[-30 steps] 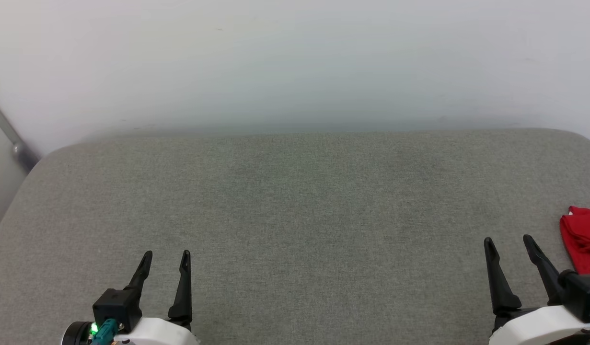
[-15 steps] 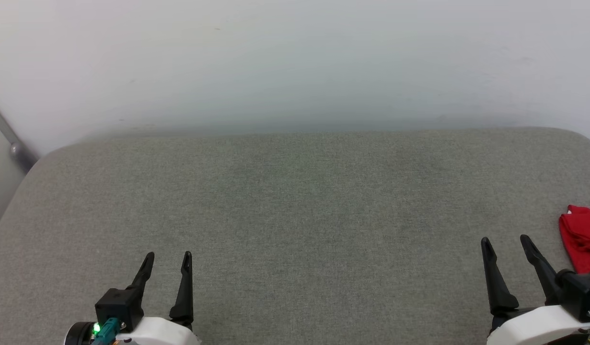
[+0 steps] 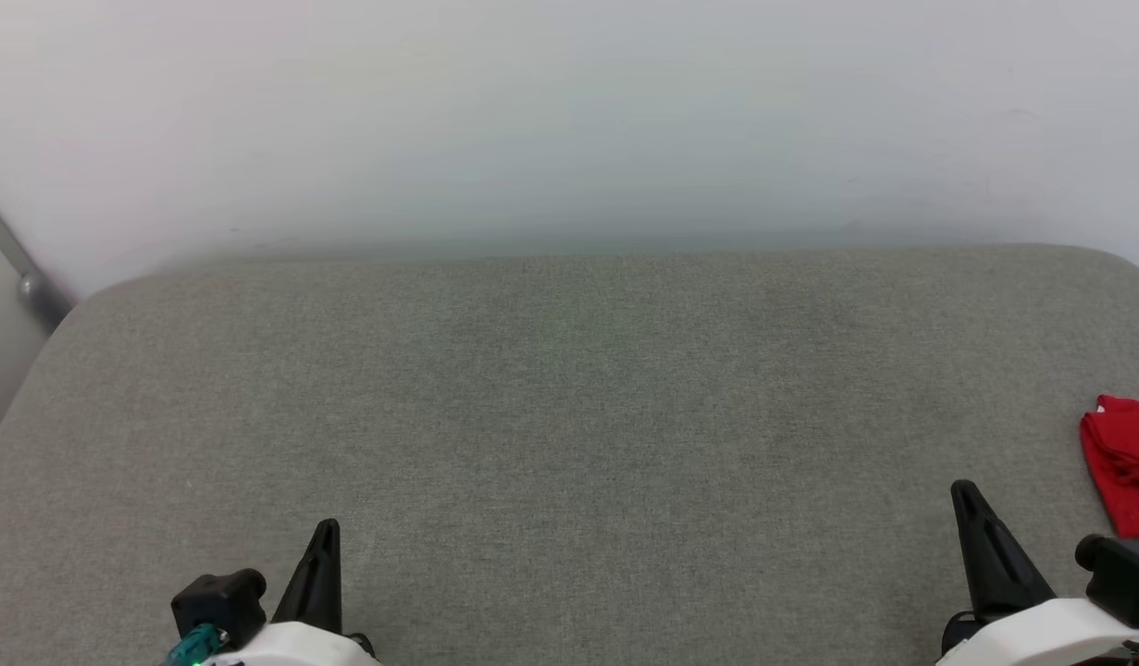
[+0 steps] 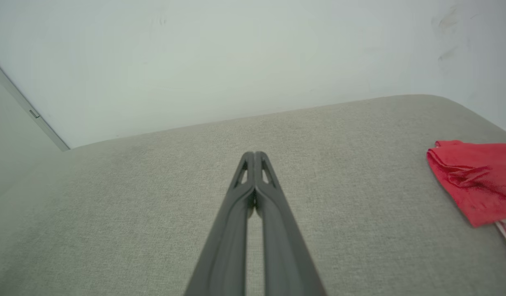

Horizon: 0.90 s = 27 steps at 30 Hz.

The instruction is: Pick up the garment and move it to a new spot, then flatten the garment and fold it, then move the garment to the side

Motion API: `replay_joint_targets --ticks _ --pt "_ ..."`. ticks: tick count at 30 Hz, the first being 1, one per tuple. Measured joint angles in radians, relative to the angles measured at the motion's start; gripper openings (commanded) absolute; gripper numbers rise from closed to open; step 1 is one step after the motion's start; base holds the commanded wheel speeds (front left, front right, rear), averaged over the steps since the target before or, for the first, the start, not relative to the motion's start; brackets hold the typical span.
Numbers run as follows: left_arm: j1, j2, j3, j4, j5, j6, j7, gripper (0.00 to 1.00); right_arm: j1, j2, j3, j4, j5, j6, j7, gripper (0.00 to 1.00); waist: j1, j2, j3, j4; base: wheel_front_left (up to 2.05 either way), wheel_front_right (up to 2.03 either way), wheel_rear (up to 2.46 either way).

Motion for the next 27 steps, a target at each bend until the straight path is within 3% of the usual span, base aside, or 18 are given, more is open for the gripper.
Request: replay_joint_targets --ticks 15,27 --pt "-0.029 -0.045 0.083 0.022 -0.241 -0.057 0.069 0.0 -0.048 0.001 -0.011 0.072 0.305 0.0 0.017 0.0 0.0 0.0 0.007 0.002 0.0 0.0 0.0" --pt "-0.046 -0.074 0.133 0.029 -0.381 -0.09 0.112 0.0 -0.079 0.002 -0.018 0.115 0.485 0.0 0.026 0.0 0.0 0.0 0.012 0.003 0.0 0.0 0.0"
